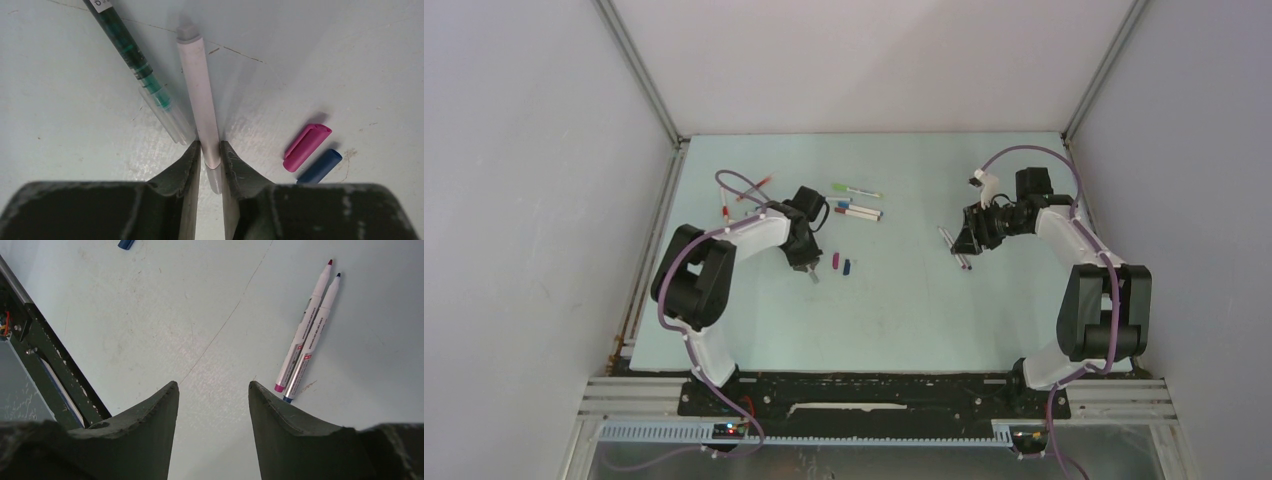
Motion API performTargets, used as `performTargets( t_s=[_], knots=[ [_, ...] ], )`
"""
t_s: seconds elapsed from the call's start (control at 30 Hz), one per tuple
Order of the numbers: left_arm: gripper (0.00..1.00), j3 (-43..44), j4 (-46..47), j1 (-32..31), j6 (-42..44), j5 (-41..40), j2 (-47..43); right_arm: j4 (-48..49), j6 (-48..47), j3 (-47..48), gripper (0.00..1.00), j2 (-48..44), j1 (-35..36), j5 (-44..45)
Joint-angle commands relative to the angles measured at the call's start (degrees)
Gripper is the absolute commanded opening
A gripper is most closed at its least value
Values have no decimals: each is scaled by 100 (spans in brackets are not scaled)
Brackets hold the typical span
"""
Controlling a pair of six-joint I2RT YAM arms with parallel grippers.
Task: Open the pen caps
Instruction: Pick up the pen from the center of the board.
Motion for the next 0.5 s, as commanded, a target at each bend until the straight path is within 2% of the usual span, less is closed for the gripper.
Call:
performTargets(
  t_s=[0.0,0.47],
  knots=[
    [22,-79,22,-46,240,-258,-56,-31,-57,212,56,-241,-16,-187],
    [5,-884,491,-46,555,-444,-1046,-211,-154,214,56,-516,-24,-728]
  ],
)
